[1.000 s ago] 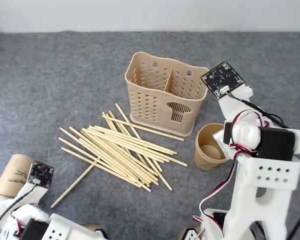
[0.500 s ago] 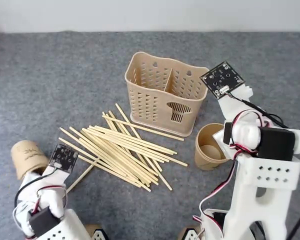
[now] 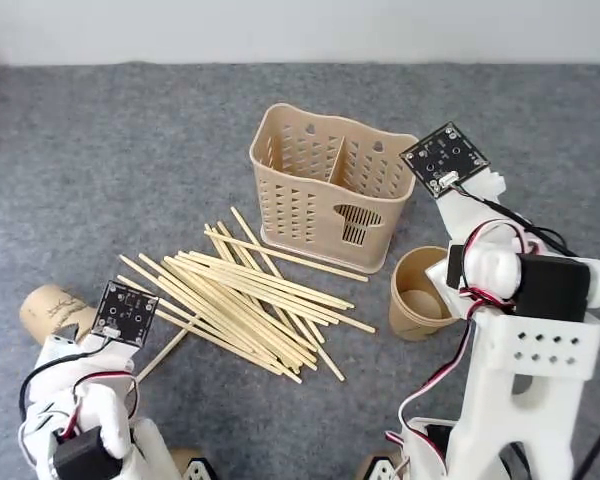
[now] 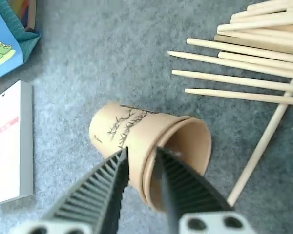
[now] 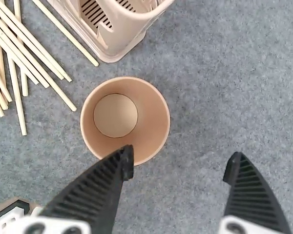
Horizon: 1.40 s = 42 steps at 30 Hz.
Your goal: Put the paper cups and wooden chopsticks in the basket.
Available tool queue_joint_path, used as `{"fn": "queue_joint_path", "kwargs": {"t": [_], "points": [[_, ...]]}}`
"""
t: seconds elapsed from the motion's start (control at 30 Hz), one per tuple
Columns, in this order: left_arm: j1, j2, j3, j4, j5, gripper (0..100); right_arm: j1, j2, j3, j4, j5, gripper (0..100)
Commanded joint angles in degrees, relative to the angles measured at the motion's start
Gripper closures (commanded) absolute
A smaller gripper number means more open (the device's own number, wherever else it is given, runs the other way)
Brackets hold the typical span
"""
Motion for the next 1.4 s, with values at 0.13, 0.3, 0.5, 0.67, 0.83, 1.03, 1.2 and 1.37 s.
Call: {"fn": "queue_joint_path", "kwargs": {"t": [0.13, 0.3, 0.5, 0.67, 0.83, 1.03, 1.2, 1.37], "points": [[-3.2, -0.9, 0.7, -1.5, -0.1, 78, 0.4, -1.5, -0.3, 2.2, -0.4, 69.1], [-5.4, -0.9, 6.7, -8.4, -0.1, 78, 0.4, -1.5, -0.2, 2.2, -0.4, 69.1], [-7.7, -0.9, 14.5, -20.4, 0.2, 80, 0.5, -2.1, -0.2, 2.2, -0.7, 69.1], [-7.6, -0.9, 15.1, -23.1, 0.2, 98, 0.6, -5.2, -0.2, 2.2, -0.7, 69.9], [-7.6, -0.9, 10.9, -22.2, 0.3, 99, 0.6, -11.0, -0.2, 2.2, -0.4, 89.4], [-7.6, -0.9, -1.1, -15.0, 0.4, 99, 3.0, -15.0, 2.5, 2.2, -0.3, 97.3], [-3.2, -0.7, -12.4, -8.7, 6.1, 99, 6.4, -19.4, 5.9, 2.1, -0.2, 98.9], [7.6, -0.5, -21.9, -1.9, 9.6, 99, 13.8, -25.1, 6.2, 1.4, -0.3, 98.8]]}}
